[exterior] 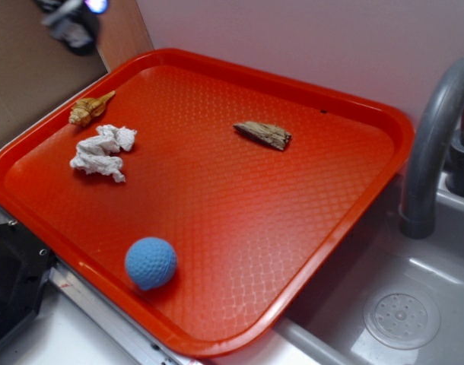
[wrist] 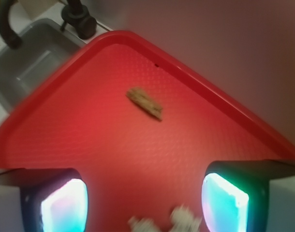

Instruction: Grab the wood chip.

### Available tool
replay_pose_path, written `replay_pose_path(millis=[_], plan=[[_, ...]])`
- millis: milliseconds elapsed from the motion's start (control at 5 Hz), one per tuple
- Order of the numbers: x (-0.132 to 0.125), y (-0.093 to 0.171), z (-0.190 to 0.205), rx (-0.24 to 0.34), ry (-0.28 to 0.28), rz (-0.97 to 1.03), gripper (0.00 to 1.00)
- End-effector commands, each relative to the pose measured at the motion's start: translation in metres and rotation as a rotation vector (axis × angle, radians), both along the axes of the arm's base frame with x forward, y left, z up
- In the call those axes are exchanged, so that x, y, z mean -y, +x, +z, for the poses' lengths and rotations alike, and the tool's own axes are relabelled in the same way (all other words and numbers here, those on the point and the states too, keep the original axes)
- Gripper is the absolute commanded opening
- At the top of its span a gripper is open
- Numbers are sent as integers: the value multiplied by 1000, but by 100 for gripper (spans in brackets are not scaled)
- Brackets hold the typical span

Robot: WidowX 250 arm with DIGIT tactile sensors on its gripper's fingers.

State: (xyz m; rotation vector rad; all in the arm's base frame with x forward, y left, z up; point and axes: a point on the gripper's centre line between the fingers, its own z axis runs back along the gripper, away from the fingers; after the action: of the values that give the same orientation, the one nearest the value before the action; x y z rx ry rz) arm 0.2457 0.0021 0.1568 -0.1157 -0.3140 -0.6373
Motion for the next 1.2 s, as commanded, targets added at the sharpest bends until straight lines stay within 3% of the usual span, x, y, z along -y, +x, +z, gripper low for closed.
replay_pose_path(millis=[0,600,1000], plan=[[33,53,-21,145,110,-294,100],[56,78,-77,75,177,-434,100],[74,71,-98,52,156,-569,100]])
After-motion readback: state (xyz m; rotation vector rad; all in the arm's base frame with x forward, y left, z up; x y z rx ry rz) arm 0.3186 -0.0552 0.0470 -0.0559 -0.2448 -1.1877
